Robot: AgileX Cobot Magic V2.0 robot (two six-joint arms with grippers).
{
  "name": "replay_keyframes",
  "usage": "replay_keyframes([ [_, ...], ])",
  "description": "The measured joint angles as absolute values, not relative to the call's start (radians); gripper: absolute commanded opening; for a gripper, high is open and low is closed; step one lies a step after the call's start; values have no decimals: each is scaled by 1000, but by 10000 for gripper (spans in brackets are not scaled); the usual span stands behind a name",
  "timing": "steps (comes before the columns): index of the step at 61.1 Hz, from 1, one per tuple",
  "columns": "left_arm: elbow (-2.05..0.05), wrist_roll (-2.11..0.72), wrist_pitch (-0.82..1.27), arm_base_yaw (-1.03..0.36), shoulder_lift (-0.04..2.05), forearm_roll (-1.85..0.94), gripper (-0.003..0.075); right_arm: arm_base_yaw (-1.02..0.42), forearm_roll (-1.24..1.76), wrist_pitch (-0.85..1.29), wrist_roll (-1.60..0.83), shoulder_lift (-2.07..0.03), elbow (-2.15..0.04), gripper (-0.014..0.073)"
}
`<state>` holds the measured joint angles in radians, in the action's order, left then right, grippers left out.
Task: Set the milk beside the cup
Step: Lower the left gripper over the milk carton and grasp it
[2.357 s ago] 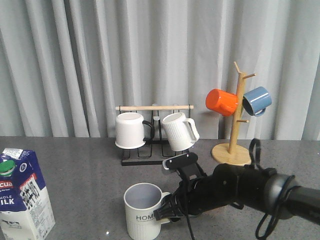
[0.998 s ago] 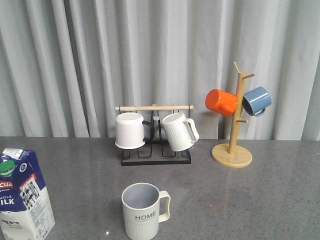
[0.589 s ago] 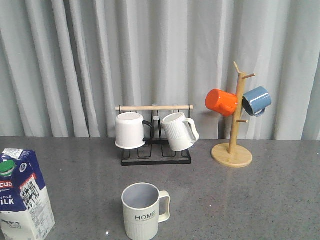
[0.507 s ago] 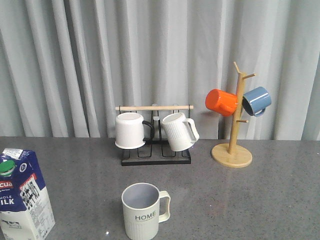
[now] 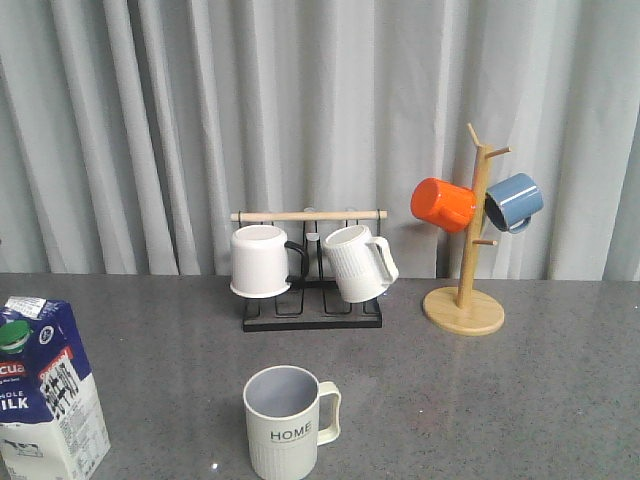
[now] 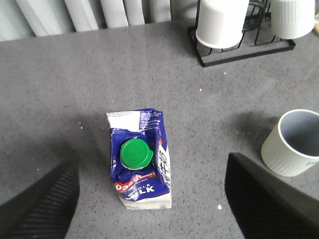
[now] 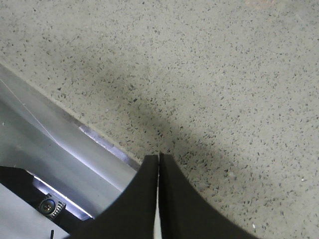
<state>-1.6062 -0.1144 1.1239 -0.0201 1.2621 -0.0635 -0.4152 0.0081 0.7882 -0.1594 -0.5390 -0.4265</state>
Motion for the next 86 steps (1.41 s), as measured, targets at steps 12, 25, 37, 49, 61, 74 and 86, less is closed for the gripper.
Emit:
replay_keyframes([
  [12,-1702,-103,1236,-20,1394,-15,583,-415,8,787,-159,-539,-426,-5],
  [25,-1762,-74,1263,-20,1489,27,583,-415,8,787,-159,-539,-426,-5],
  [37,-1766,-70,1268,-20,1522,27,583,-415,8,787,-156,-539,-426,-5],
  [49,-1766,-70,1268,-20,1560,27,583,-415,8,787,-152,-539,-426,-5],
  [61,-1766,-70,1268,-20,1607,27,583,-415,8,787,-152,-539,-426,-5],
  [74,-1766,-70,1266,-20,1663,12,583,-415,8,787,-143,-539,-426,-5],
  [86,-1766,-70,1266,-20,1712,-5,575,-415,8,787,-138,-539,-426,-5],
])
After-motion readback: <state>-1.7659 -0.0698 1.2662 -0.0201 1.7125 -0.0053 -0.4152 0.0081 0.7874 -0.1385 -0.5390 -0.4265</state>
